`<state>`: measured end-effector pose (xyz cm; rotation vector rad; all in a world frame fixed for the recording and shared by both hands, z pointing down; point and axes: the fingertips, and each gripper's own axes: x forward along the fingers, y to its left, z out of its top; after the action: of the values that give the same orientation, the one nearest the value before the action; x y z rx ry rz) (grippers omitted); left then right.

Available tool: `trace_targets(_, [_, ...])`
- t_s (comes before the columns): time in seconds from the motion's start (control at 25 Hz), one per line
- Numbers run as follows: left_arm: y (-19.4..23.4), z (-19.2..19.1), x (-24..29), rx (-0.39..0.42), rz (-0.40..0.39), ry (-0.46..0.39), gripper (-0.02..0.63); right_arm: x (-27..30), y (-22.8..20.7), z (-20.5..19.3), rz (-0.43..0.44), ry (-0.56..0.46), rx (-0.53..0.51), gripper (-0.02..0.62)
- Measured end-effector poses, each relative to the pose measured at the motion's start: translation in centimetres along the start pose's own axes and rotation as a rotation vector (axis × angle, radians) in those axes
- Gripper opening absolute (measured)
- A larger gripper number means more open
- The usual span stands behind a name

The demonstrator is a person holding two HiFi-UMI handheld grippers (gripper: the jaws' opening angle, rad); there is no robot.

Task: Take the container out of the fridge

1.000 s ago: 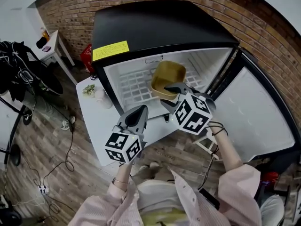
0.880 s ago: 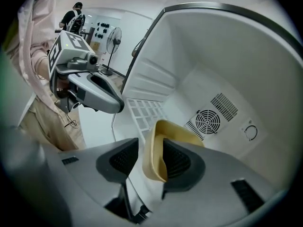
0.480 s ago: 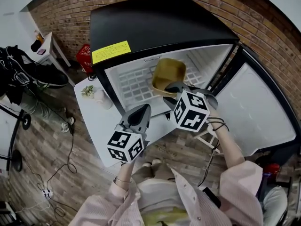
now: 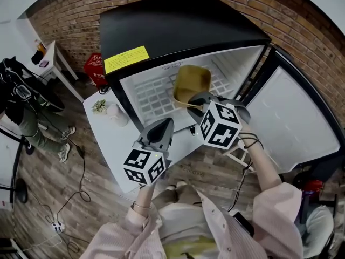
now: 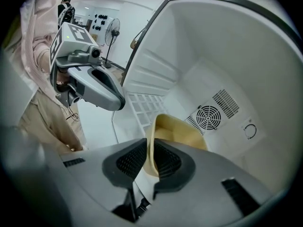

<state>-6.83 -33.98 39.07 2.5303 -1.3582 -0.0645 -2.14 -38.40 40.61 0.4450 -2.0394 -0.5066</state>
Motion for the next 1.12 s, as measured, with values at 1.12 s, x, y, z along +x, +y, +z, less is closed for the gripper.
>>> trace_targets(1.12, [-2.0, -0.8, -1.3, 0.034, -0.141, 0.034, -0.008, -4.9, 3.6, -0.7, -0.162, -0.029, 0.197, 0.028])
